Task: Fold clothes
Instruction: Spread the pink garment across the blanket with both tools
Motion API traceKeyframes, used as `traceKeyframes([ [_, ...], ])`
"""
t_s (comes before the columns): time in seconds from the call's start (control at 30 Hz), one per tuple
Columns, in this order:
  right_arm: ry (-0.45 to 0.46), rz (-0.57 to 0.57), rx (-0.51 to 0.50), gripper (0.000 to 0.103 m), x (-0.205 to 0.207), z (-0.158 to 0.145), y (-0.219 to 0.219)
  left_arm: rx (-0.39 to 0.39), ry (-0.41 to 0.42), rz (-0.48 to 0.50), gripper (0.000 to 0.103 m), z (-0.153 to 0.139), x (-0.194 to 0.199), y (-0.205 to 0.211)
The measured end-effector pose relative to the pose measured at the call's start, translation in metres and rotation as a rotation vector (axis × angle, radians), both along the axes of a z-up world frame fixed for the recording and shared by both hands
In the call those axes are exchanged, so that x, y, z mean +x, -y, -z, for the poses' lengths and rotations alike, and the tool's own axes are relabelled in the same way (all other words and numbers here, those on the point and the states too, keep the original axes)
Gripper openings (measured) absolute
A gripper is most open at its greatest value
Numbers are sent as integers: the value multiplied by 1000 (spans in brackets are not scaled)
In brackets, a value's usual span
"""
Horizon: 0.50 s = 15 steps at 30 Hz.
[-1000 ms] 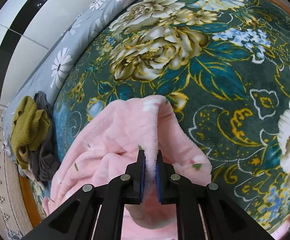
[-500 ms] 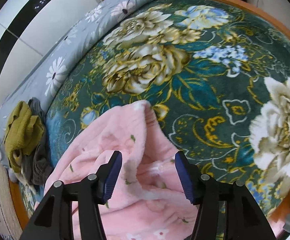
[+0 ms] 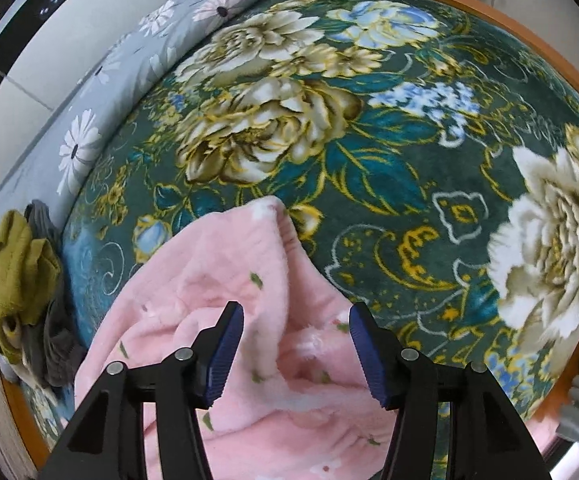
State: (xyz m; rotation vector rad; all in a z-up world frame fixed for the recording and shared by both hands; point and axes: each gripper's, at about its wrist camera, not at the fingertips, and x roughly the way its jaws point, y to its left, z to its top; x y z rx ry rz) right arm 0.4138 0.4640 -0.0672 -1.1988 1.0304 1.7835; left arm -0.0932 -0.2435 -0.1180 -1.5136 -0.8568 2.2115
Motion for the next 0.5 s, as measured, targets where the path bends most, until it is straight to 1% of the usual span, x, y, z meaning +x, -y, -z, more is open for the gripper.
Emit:
traceKeyframes([
  [0.07, 5, -12, 24, 59, -6, -3, -1, 99, -127, -32, 6, -36, -14, 12],
  [0.13, 1, -22, 51, 59, -10, -5, 1, 168, -251, -66, 6, -67, -18, 27],
  [0.17, 9, -22, 57, 59, -11, -4, 1, 166, -297, -83, 6, -74, -13, 34],
  [0.2, 18, -23, 62, 59, -11, -2, 1, 141, -326, -99, 6, -74, -7, 41],
  [0.27, 30, -13, 52, 59, -11, 5, 0, 33, -263, -109, 6, -47, -4, 48],
  [0.33, 33, 1, 24, 59, -10, 13, 0, -70, -52, -134, 5, 12, -8, 54],
  [0.37, 29, 3, 18, 59, -10, 15, 0, -74, 49, -172, 5, 43, -4, 62],
  [0.43, 23, -3, 33, 59, -13, 13, 2, -47, 118, -236, 5, 71, 6, 74],
  [0.5, 2, -16, 44, 59, -21, 8, 4, -25, 151, -271, 5, 83, 11, 80],
])
